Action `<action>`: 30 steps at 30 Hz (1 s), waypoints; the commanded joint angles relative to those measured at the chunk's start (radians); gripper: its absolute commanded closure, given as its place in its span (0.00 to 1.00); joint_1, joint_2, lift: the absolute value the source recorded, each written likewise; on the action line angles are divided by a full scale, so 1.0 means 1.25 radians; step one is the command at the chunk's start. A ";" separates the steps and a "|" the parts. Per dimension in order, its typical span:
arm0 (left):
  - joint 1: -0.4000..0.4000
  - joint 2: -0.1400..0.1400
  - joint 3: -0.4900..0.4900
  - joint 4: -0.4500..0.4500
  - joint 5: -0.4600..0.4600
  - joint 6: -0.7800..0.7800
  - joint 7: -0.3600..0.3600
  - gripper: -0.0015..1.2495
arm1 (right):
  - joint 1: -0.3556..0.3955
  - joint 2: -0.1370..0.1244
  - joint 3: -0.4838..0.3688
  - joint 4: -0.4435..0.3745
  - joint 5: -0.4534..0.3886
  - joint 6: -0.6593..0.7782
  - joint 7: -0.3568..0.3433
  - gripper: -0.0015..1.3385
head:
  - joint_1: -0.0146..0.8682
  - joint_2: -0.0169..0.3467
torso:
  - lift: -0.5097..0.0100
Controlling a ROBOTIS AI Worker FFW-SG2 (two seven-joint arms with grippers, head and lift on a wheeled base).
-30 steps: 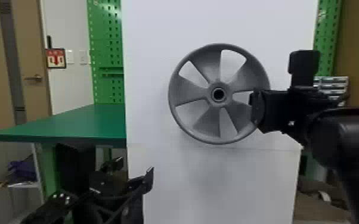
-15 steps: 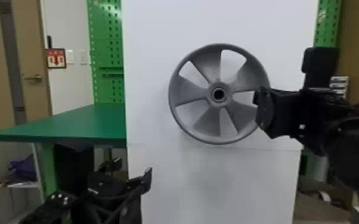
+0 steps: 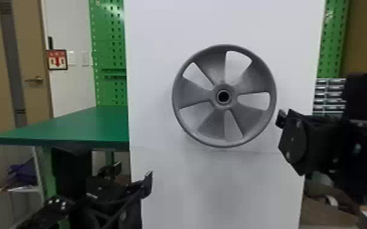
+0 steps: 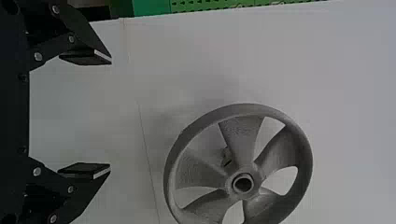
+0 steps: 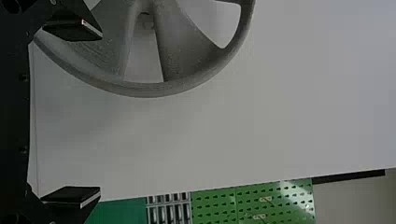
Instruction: Hold the wheel and insert it
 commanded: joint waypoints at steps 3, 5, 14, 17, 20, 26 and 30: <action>0.001 -0.003 0.010 -0.001 0.009 -0.001 0.007 0.35 | 0.070 0.001 0.005 -0.029 -0.002 -0.018 0.000 0.10 | 0.22 0.32 | 0.03; 0.002 -0.003 0.014 -0.001 0.010 -0.001 0.008 0.34 | 0.085 0.002 0.006 -0.032 -0.002 -0.023 0.000 0.10 | 0.22 0.32 | 0.03; 0.006 -0.008 0.024 -0.002 0.021 0.000 0.037 0.28 | 0.157 0.009 0.006 -0.052 0.010 -0.056 0.000 0.10 | 0.22 0.32 | 0.03; 0.007 -0.008 0.028 -0.002 0.030 0.000 0.046 0.27 | 0.180 0.016 0.006 -0.052 0.015 -0.072 0.000 0.10 | 0.22 0.32 | 0.03; 0.010 -0.009 0.030 -0.002 0.036 0.000 0.061 0.27 | 0.212 0.014 0.012 -0.051 0.026 -0.115 0.000 0.10 | 0.22 0.32 | 0.03; 0.051 -0.023 0.042 0.001 -0.006 -0.063 0.087 0.27 | 0.269 0.011 0.027 -0.038 0.058 -0.154 0.000 0.10 | 0.22 0.32 | 0.03; 0.067 -0.030 0.045 0.016 -0.018 -0.099 0.088 0.27 | 0.296 0.008 0.032 -0.034 0.073 -0.163 0.000 0.10 | 0.22 0.32 | 0.03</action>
